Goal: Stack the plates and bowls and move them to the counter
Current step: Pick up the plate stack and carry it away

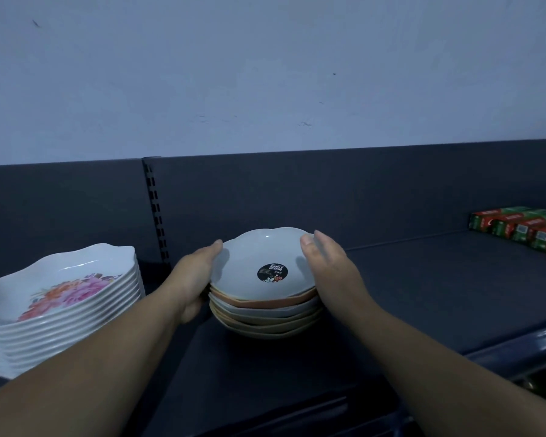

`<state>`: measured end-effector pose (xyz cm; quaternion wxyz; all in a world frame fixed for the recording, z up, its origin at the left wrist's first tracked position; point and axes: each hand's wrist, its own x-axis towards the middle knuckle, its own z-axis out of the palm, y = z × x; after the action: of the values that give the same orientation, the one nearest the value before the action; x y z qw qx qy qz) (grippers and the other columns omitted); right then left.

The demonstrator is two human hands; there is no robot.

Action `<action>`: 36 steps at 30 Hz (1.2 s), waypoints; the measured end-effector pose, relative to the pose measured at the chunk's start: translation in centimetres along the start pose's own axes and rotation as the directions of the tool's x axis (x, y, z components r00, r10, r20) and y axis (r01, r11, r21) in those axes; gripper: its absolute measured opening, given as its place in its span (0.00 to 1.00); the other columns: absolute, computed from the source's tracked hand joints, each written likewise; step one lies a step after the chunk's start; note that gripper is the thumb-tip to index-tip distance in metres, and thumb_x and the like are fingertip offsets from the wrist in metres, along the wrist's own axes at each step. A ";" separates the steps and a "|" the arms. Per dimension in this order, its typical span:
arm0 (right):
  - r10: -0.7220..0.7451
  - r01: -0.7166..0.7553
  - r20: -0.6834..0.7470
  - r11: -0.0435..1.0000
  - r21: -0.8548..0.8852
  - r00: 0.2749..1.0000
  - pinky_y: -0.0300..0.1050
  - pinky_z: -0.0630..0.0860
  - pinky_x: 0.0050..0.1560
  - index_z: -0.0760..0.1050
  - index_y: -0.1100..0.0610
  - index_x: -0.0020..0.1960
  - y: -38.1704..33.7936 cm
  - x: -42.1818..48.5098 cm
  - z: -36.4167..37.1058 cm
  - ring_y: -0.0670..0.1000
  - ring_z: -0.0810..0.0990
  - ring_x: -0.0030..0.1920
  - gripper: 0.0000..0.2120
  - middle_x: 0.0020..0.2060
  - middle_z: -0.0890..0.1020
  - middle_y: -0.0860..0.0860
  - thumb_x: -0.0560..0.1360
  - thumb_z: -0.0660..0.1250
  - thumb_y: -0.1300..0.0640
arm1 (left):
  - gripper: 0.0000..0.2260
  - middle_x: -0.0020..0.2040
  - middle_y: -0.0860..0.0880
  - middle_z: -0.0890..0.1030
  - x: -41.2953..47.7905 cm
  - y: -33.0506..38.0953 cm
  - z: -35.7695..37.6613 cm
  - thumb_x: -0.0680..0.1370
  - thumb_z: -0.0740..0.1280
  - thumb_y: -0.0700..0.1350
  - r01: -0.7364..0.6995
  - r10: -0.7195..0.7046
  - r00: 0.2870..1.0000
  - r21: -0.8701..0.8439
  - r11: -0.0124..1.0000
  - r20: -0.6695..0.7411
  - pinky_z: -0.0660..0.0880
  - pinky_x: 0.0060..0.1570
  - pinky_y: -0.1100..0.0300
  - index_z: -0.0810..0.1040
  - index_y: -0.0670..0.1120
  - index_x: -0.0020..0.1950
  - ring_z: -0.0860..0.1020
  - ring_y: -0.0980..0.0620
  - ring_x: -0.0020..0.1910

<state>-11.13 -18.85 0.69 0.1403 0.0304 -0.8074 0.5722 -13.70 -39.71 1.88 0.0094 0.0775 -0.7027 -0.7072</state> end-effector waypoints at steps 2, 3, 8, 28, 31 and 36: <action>0.012 -0.011 0.021 0.998 -0.069 1.000 0.47 0.63 0.65 0.69 0.44 0.58 0.2 0.0 0.7 0.50 0.67 0.70 0.26 0.64 0.72 0.44 0.72 0.50 0.28 | 0.21 0.55 0.45 0.83 0.0 -0.4 0.0 0.79 0.61 0.56 0.003 -0.001 1.000 -0.087 0.996 0.023 0.76 0.54 0.51 0.74 0.45 0.66 0.81 0.45 0.53; 0.008 -0.007 0.010 0.995 -0.096 1.000 0.49 0.64 0.67 0.67 0.43 0.57 0.2 0.0 0.9 0.51 0.68 0.70 0.26 0.66 0.73 0.46 0.70 0.49 0.27 | 0.22 0.57 0.45 0.82 0.1 -0.6 0.0 0.79 0.61 0.57 -0.005 0.008 0.999 -0.099 0.995 0.032 0.76 0.56 0.50 0.73 0.46 0.68 0.81 0.45 0.54; -0.014 0.010 -0.054 0.997 -0.078 0.998 0.44 0.54 0.71 0.56 0.53 0.78 0.4 0.2 0.9 0.48 0.57 0.76 0.35 0.78 0.58 0.46 0.77 0.52 0.34 | 0.25 0.67 0.54 0.73 0.1 -0.6 0.0 0.77 0.56 0.64 -0.066 0.067 0.997 -0.017 0.998 0.025 0.68 0.65 0.50 0.66 0.56 0.72 0.74 0.49 0.62; 0.012 -0.011 0.067 1.000 -0.018 0.998 0.48 0.56 0.72 0.57 0.48 0.78 0.5 1.7 -1.5 0.49 0.58 0.76 0.37 0.76 0.61 0.45 0.75 0.57 0.31 | 0.31 0.76 0.54 0.60 0.3 0.9 0.6 0.77 0.51 0.67 -0.206 0.236 0.972 0.437 0.875 -0.014 0.56 0.69 0.54 0.58 0.53 0.76 0.59 0.52 0.75; 0.020 -0.011 0.111 0.997 -0.079 0.994 0.48 0.55 0.73 0.56 0.50 0.78 0.5 2.0 -1.3 0.50 0.57 0.76 0.38 0.77 0.59 0.46 0.75 0.57 0.32 | 0.32 0.77 0.54 0.58 0.6 1.3 1.0 0.77 0.52 0.66 -0.206 0.209 0.976 0.551 0.809 0.058 0.53 0.72 0.54 0.58 0.51 0.77 0.57 0.52 0.76; 0.027 0.003 0.158 0.983 -0.186 0.987 0.49 0.54 0.73 0.53 0.51 0.79 0.5 3.0 -1.3 0.51 0.55 0.77 0.42 0.78 0.56 0.47 0.74 0.56 0.30 | 0.33 0.78 0.51 0.57 0.2 1.3 1.7 0.78 0.51 0.64 -0.207 0.210 0.975 0.671 0.712 0.079 0.53 0.73 0.54 0.56 0.47 0.77 0.56 0.50 0.76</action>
<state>-13.89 -17.13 1.43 0.0739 0.0581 -0.8661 0.4910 -14.22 -38.06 3.13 0.0615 -0.0029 -0.9151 -0.3986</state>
